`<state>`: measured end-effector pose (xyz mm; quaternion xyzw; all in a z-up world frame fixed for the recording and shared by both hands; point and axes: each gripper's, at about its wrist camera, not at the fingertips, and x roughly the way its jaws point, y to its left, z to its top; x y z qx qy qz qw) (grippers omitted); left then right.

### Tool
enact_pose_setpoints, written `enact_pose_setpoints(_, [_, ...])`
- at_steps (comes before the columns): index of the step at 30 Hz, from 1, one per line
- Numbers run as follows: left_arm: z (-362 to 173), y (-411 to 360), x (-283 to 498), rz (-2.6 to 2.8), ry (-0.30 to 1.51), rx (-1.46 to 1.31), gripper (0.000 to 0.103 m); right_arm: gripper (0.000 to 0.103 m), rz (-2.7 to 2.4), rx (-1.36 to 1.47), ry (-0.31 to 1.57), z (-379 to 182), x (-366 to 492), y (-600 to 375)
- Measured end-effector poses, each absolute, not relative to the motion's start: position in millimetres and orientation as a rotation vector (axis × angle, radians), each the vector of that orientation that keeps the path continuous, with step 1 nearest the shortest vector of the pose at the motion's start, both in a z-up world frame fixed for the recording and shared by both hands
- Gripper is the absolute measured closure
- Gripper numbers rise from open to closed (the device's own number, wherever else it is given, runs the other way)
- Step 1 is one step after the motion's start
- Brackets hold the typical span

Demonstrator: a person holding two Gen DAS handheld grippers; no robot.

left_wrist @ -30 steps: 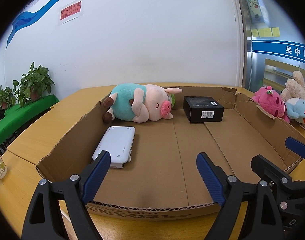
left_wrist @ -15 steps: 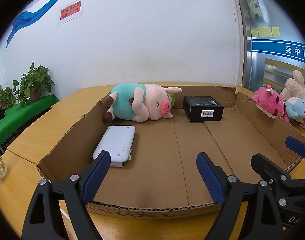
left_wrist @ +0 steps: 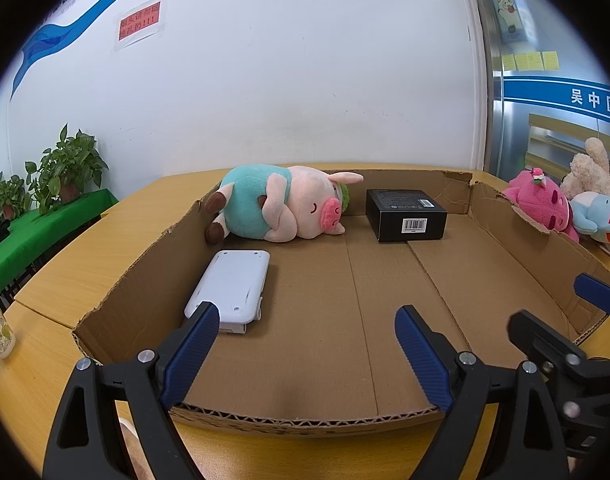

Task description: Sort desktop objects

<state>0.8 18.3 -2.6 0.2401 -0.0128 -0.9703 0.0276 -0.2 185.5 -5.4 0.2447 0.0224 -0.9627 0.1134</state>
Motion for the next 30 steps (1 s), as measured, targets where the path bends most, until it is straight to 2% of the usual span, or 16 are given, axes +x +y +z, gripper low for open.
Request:
enact_pose_setpoints(3, [-5, 17, 1, -3.001, -0.035, 0.74, 0.013, 0.0, -2.763, 0.777, 0.041, 5, 6, 195])
enact_pose_setpoints(7, [-5, 16, 1, -3.002, -0.035, 0.74, 0.013, 0.0, -2.672, 0.69, -0.055, 38, 34, 241])
enact_pose_setpoints(10, [-5, 16, 1, -3.001, -0.035, 0.741, 0.013, 0.0, -2.589, 0.729, -0.041, 48, 41, 281])
enact_pose_setpoints(14, [-4, 16, 1, -3.002, -0.035, 0.741, 0.013, 0.0, -2.466, 0.979, -0.04, 24, 24, 326])
enact_pose_setpoints(19, [-4, 16, 1, -3.002, -0.035, 0.741, 0.013, 0.0, -2.311, 1.211, -0.155, -24, -6, 351])
enact_pose_setpoints(22, [-4, 17, 1, -3.001, -0.035, 0.742, 0.013, 0.0, -2.262, 1.254, -0.167, -37, -12, 342])
enact_pose_setpoints(30, [-5, 17, 2, -3.001, -0.035, 0.742, 0.013, 0.0, -2.083, 1.24, -0.091, -31, 30, 290])
